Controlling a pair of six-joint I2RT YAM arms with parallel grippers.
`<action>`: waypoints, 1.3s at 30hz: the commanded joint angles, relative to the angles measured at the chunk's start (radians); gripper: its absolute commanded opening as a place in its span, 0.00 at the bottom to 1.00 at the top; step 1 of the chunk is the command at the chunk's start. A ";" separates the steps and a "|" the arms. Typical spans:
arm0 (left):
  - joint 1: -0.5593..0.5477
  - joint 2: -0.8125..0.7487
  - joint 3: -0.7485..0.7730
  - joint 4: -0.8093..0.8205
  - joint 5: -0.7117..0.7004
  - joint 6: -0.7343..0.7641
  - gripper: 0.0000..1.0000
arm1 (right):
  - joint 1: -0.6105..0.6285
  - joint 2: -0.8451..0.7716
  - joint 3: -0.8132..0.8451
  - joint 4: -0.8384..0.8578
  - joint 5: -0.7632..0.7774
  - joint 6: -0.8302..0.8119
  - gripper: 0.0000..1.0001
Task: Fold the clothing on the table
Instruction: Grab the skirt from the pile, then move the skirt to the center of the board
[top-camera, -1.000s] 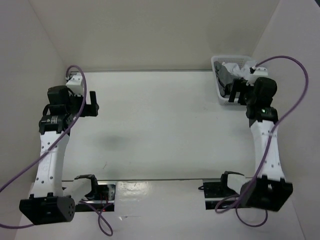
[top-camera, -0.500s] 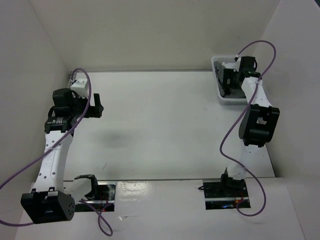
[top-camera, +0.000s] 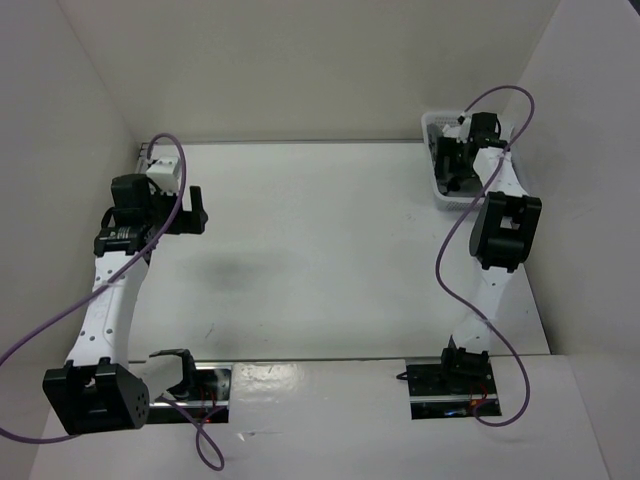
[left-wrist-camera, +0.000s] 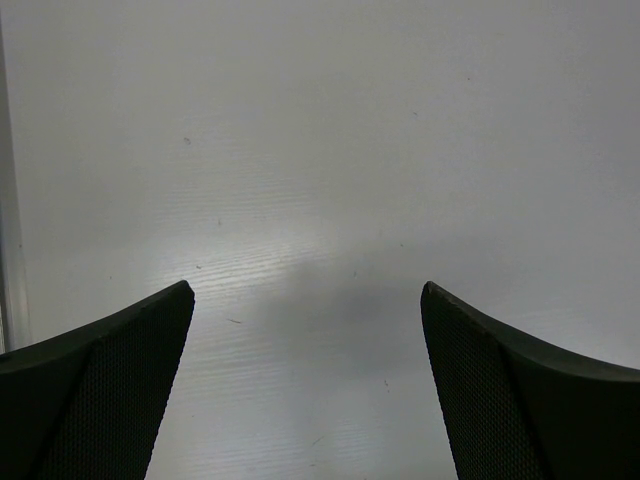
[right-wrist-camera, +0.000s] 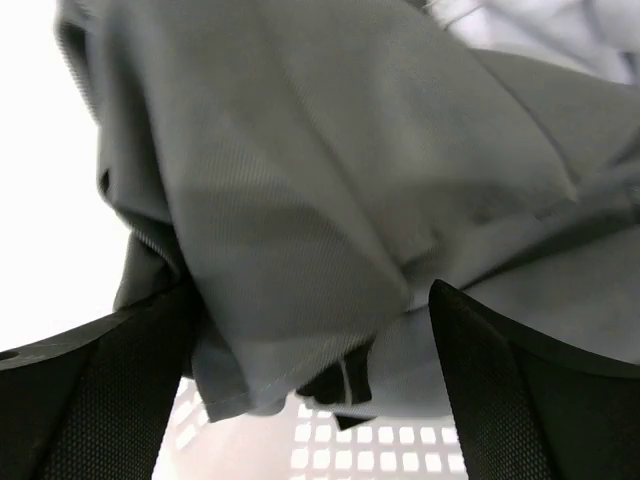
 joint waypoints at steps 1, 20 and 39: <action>0.002 0.011 0.003 0.024 0.007 0.009 1.00 | 0.012 0.027 0.006 -0.028 -0.066 -0.006 0.97; 0.002 -0.014 0.003 0.015 0.035 0.009 1.00 | 0.211 -0.548 0.232 -0.192 -0.035 0.003 0.00; 0.002 -0.005 0.003 -0.004 0.076 0.027 1.00 | 0.460 -0.737 -0.336 -0.170 0.141 -0.065 0.99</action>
